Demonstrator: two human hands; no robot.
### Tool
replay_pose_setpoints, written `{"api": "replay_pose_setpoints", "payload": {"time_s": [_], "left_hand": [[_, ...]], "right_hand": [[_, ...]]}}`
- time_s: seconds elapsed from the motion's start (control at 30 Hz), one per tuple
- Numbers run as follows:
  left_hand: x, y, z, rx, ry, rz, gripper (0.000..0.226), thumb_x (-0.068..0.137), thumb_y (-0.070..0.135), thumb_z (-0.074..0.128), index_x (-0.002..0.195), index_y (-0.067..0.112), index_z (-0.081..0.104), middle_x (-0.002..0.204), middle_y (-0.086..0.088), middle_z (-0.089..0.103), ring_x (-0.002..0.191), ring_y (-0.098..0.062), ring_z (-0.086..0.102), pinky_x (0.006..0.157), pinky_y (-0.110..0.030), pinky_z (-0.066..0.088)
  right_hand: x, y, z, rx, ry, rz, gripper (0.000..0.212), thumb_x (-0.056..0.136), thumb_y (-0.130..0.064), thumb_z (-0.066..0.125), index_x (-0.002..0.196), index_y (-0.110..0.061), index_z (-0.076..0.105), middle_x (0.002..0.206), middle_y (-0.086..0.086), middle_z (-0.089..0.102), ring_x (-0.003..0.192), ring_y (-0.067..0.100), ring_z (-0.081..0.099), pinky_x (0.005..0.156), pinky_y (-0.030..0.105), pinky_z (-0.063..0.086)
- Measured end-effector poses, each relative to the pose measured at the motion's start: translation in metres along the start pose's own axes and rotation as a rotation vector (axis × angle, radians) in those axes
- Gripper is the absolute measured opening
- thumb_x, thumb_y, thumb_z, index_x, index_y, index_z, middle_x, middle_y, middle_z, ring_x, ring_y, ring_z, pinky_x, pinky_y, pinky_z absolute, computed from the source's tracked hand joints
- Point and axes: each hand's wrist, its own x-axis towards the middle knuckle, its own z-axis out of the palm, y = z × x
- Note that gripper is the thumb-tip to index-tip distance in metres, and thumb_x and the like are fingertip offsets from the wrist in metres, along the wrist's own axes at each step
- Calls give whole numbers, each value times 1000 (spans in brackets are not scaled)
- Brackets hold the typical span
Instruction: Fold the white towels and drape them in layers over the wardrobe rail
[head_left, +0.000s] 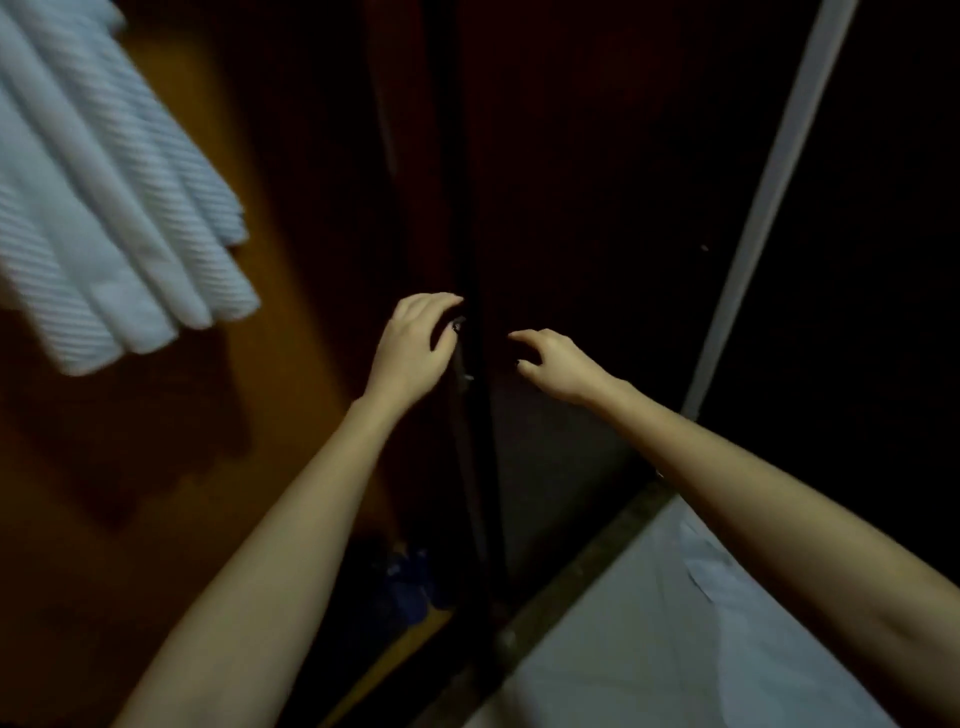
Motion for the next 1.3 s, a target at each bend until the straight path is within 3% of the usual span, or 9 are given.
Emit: {"api": "replay_pose_setpoints", "payload": {"time_s": [0.2,0.43,0.83,1.1,1.3], "left_hand": [[28,63,166,-37,-403,115,46,98,26,50,143,21,43,150,0,41,142,-17,27,114,-37,23],[68,145,332,-165,-677,238,53,98,26,49,149,20,35,156,-1,30,146,-19,18,119,-40,18],[64,175,564,-199,-1046,272,57,97,31,52,149,20,32,156,-2,29,143,-23,23,116,-39,22],[140,142,718,-228,-1091,309,56,96,24,55,147,11,36,153,-10,33,142,-27,26,113,-34,20],[155,105,866,-222,-1136,366,56,96,27,56,145,9,38,150,-12,37,139,-29,32,114,-43,28]], "right_hand": [[-50,161,-18,-100,-38,422,61,98,-26,54,153,-21,26,155,15,29,140,33,33,114,42,33],[-101,325,-61,-127,-27,749,65,97,-28,54,154,-20,23,153,19,29,135,39,37,109,49,37],[-117,495,-26,1,-42,1035,66,96,-28,57,153,-15,26,153,18,32,137,35,37,111,41,35],[-4,617,-19,83,37,1084,64,97,-25,57,151,-10,28,153,20,32,138,35,36,109,39,33],[45,734,34,120,76,1138,62,96,-24,57,149,-7,31,150,20,37,136,35,39,107,39,34]]}}
